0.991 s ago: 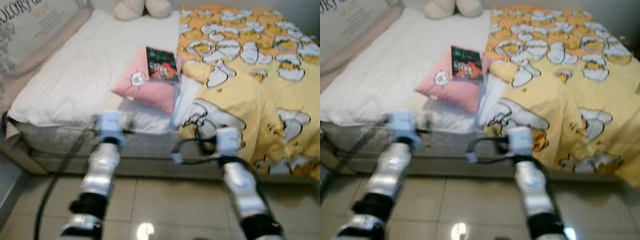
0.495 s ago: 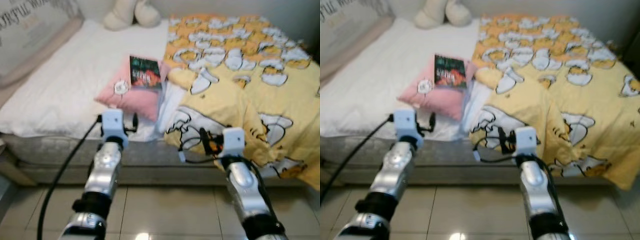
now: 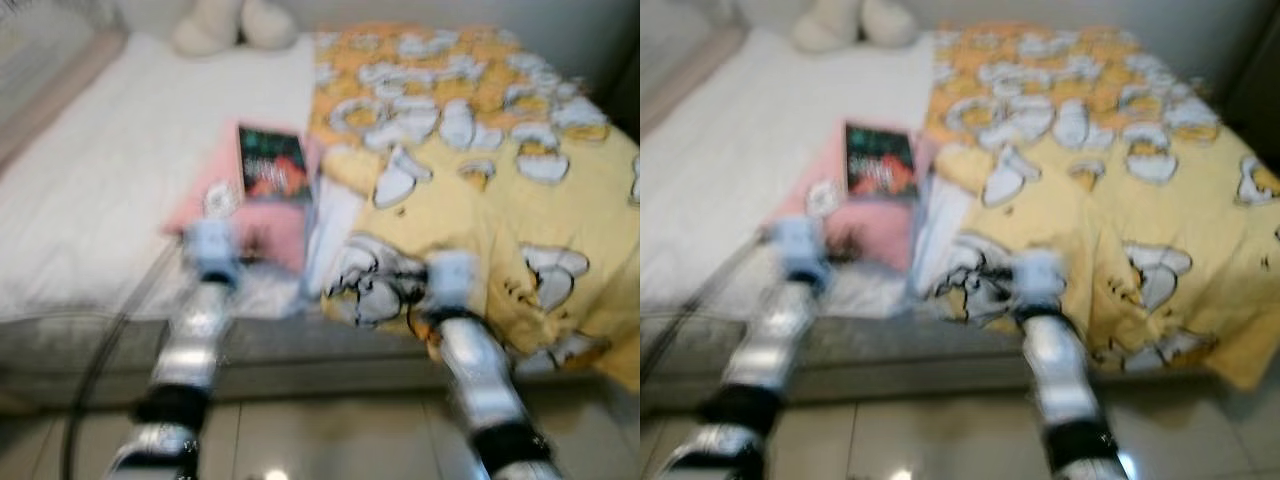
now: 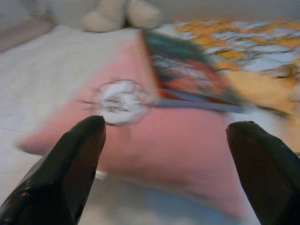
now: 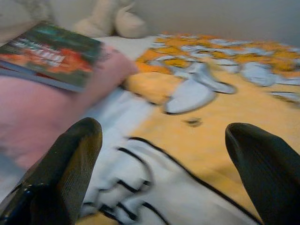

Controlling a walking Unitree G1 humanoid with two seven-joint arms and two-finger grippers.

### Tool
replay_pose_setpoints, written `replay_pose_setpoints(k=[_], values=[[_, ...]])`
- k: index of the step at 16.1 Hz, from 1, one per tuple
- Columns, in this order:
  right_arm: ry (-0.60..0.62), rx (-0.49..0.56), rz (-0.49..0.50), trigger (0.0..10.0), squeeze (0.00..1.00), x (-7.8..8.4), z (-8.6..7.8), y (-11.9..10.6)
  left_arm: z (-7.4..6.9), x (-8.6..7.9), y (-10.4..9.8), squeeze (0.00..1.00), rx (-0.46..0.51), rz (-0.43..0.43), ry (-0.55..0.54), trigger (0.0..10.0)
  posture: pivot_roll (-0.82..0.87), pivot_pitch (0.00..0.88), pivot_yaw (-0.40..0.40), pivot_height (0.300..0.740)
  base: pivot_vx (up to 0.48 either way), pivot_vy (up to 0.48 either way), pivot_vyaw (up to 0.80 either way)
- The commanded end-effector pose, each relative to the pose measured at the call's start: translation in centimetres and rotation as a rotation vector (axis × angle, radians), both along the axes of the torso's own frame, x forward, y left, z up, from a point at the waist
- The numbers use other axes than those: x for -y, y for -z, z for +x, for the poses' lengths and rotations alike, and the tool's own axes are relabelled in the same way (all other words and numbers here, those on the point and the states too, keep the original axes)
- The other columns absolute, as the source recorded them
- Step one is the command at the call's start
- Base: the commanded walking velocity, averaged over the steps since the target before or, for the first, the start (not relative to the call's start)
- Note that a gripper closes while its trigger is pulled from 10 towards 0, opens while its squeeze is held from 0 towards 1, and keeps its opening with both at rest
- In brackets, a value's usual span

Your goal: Clean up the room

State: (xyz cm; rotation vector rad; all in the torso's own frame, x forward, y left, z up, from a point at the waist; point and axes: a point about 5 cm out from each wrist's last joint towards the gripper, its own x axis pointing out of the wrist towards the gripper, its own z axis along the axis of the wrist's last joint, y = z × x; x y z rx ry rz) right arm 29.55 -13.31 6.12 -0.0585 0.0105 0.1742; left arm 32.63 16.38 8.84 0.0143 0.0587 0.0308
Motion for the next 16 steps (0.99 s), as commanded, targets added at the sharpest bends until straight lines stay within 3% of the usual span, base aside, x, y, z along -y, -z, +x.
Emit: replay_pose_setpoints(k=[1,5,10,12,14,16], values=[[0.036,-0.003,-0.016,10.0,0.00,1.2,0.0,0.1,0.4,1.1,-0.8,0.00,0.033,-0.010,0.026,10.0,-0.20,0.000,0.060,0.740,0.480,0.000,0.00],[0.035,0.002,-0.017,10.0,0.00,1.2,0.1,0.0,0.8,1.0,-2.0,0.00,0.081,0.007,0.021,10.0,-0.20,0.000,0.060,0.740,0.480,0.000,0.00],[0.030,0.003,-0.028,10.0,0.00,1.4,0.0,0.1,2.7,1.0,-6.3,0.00,0.205,0.060,0.046,10.0,-0.20,0.000,0.057,0.740,0.480,0.000,0.00],[0.030,0.002,-0.031,10.0,0.00,1.4,-0.1,0.2,4.0,0.7,-7.3,0.00,0.152,0.000,0.044,10.0,-0.20,0.000,0.058,0.740,0.000,0.000,0.00],[0.034,-0.002,-0.030,10.0,0.00,1.4,-0.3,0.3,5.6,-0.7,-8.3,0.00,0.082,-0.072,0.017,10.0,-0.20,0.000,0.056,0.740,0.000,0.000,0.00],[0.031,-0.009,-0.029,10.0,0.00,1.3,-0.8,0.6,6.7,-1.2,-7.6,0.00,-0.079,-0.168,0.049,10.0,-0.20,0.000,0.059,0.740,0.000,0.000,0.00]])
